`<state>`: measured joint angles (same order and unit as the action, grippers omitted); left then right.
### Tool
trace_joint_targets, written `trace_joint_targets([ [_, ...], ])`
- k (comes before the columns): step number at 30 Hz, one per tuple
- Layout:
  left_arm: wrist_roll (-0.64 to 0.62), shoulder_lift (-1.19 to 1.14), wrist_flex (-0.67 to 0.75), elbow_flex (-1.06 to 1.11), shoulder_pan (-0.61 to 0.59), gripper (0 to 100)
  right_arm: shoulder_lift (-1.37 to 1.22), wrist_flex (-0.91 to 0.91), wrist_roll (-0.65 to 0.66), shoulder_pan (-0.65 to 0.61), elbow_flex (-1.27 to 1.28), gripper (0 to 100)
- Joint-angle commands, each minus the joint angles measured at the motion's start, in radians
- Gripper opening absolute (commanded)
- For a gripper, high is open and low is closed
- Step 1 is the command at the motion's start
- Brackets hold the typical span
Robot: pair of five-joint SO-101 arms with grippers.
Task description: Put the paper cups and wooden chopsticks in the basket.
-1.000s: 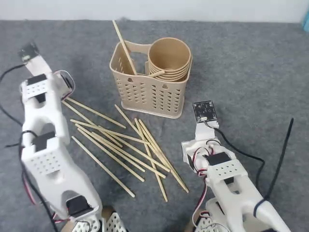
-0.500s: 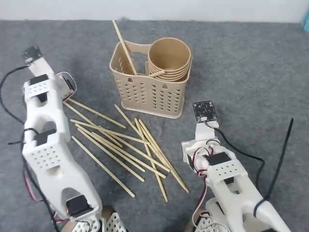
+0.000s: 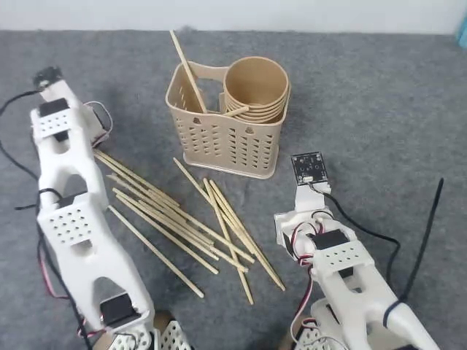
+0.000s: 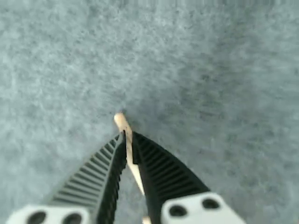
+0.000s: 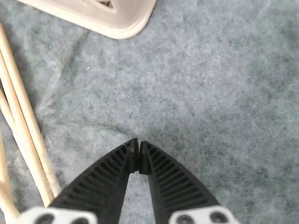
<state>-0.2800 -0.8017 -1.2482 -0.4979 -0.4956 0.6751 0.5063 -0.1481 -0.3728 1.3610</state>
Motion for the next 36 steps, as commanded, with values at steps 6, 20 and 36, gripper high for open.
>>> trace_joint_targets([
  [6,-0.006,0.284,-0.180,-0.193,-0.060,1,0.027,-0.010,-0.002,0.010,-0.006,1.9],
  [20,-0.008,0.245,-0.118,-0.048,-0.095,5,0.027,-0.008,-0.002,0.007,-0.003,1.9],
  [36,-0.037,-0.068,-0.055,-0.182,-0.011,13,0.027,-0.008,-0.002,0.007,-0.003,1.9],
])
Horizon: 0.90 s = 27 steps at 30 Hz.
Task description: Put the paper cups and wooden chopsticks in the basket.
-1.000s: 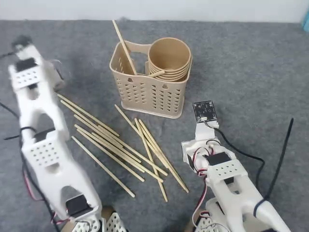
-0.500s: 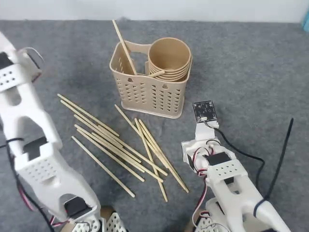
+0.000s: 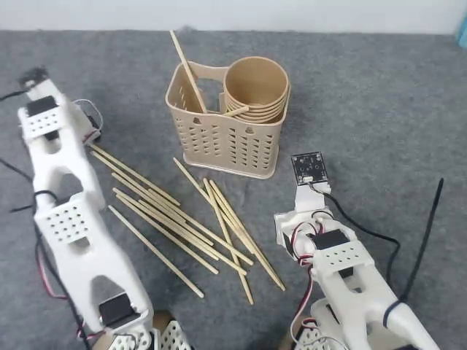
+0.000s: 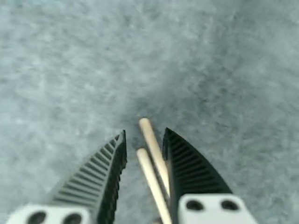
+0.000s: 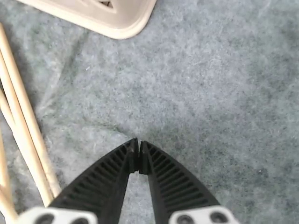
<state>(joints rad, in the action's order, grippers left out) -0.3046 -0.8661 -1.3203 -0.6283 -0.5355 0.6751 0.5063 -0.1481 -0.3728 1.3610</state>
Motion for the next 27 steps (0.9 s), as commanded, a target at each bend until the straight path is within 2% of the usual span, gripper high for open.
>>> trace_joint_targets([
  [1,-0.012,-0.011,0.017,-0.051,0.034,13,0.027,-0.008,-0.002,0.007,-0.003,1.9],
  [6,-0.015,-0.060,0.015,-0.045,0.035,13,0.027,-0.008,-0.002,0.007,-0.003,1.9],
  [11,-0.101,-0.086,-0.014,-0.064,0.021,12,0.028,-0.008,-0.002,0.005,-0.003,1.9],
  [15,-0.097,-0.089,-0.020,-0.071,0.035,0,0.028,-0.008,-0.002,0.005,-0.003,1.9],
  [17,-0.081,-0.080,-0.023,-0.070,0.049,2,0.030,-0.008,-0.002,0.005,-0.003,1.9],
  [21,-0.083,-0.057,-0.101,-0.151,0.052,1,0.030,-0.008,-0.002,0.008,-0.003,1.9],
  [27,-0.078,0.015,-0.258,-0.392,0.026,1,0.030,-0.008,-0.002,0.008,-0.003,1.9],
])
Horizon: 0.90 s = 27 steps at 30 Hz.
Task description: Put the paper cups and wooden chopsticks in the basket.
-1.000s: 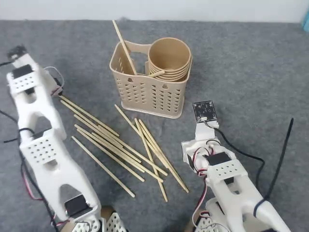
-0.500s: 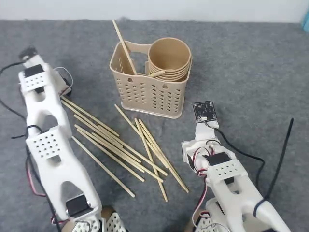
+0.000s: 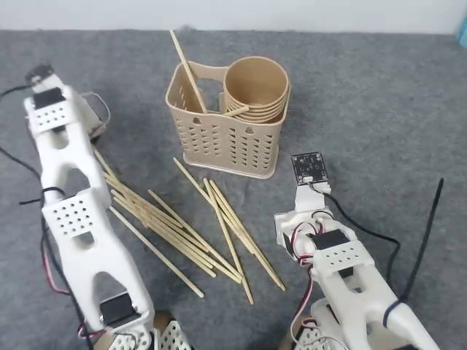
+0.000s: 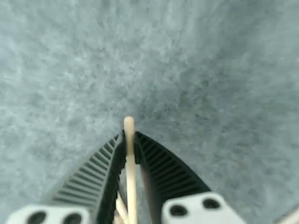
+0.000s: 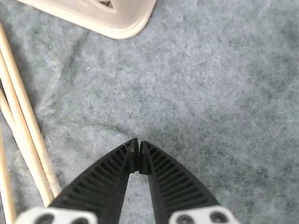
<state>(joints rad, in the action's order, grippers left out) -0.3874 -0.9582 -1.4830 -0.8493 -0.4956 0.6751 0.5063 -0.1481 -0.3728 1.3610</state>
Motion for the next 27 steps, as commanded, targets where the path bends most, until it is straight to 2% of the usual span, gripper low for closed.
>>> trace_joint_targets([
  [1,0.006,0.118,-0.123,-0.217,-0.021,1,0.030,-0.008,-0.002,0.008,-0.003,1.9],
  [7,0.021,0.150,-0.273,-0.533,-0.075,1,0.035,-0.004,-0.002,0.010,-0.003,1.9],
  [12,0.080,0.150,-0.275,-0.743,-0.161,1,0.038,0.104,0.000,0.002,-0.044,1.9],
  [15,0.126,0.152,-0.275,-0.828,-0.203,1,0.038,0.214,0.092,0.002,-0.107,1.9],
  [18,0.157,0.176,-0.275,-0.828,-0.226,1,0.038,0.334,0.178,0.002,-0.176,1.9],
  [21,0.176,0.219,-0.275,-0.828,-0.250,1,0.038,0.440,0.196,-0.012,-0.252,1.9],
  [27,0.180,0.356,-0.278,-0.826,-0.293,1,0.038,0.604,0.196,-0.217,-0.384,2.3],
])
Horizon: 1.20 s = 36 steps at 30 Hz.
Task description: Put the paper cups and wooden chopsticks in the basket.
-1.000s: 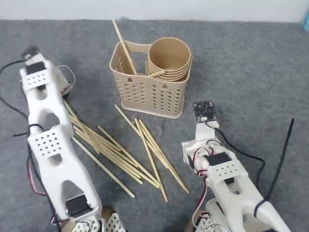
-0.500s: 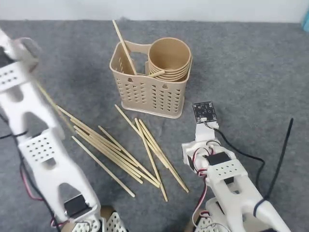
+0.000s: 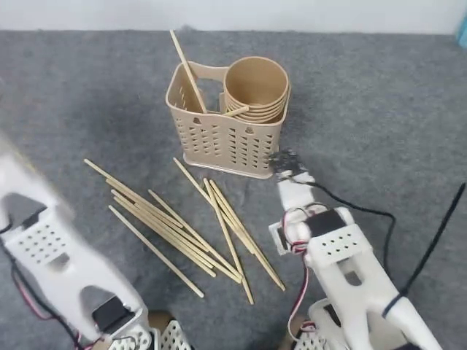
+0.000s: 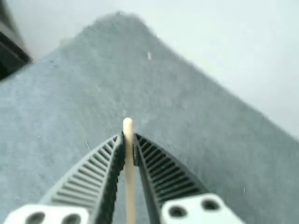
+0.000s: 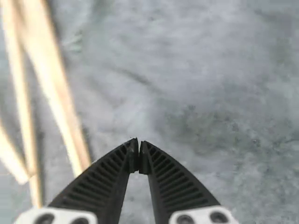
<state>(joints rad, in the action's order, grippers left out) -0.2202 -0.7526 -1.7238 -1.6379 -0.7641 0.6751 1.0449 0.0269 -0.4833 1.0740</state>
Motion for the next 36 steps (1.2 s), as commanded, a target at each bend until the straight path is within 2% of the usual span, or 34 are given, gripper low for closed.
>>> trace_joint_targets([
  [1,0.012,0.176,-0.038,-0.038,-0.026,1,0.038,0.071,0.021,-0.150,-0.110,2.3],
  [5,0.011,0.293,-0.040,-0.027,-0.025,1,0.036,0.047,0.021,-0.303,-0.173,2.4],
  [8,0.012,0.390,-0.041,0.061,-0.029,1,0.024,-0.024,-0.023,-0.375,-0.219,2.5],
  [16,0.046,0.816,-0.017,0.690,-0.002,1,-0.125,-0.305,-0.049,-0.377,-0.221,12.8],
  [18,0.046,0.918,0.031,0.852,0.011,1,-0.193,-0.404,-0.049,-0.361,-0.221,12.3],
  [24,0.044,1.180,0.301,1.368,0.014,1,-0.401,-0.673,-0.048,-0.351,-0.230,11.3],
  [28,0.041,1.306,0.488,1.653,0.015,1,-0.529,-0.708,-0.046,-0.332,-0.305,11.3],
  [31,0.041,1.363,0.588,1.788,0.015,1,-0.604,-0.708,-0.046,-0.297,-0.359,11.3],
  [36,0.044,1.384,0.646,1.868,0.015,1,-0.667,-0.710,-0.046,-0.275,-0.387,11.3],
])
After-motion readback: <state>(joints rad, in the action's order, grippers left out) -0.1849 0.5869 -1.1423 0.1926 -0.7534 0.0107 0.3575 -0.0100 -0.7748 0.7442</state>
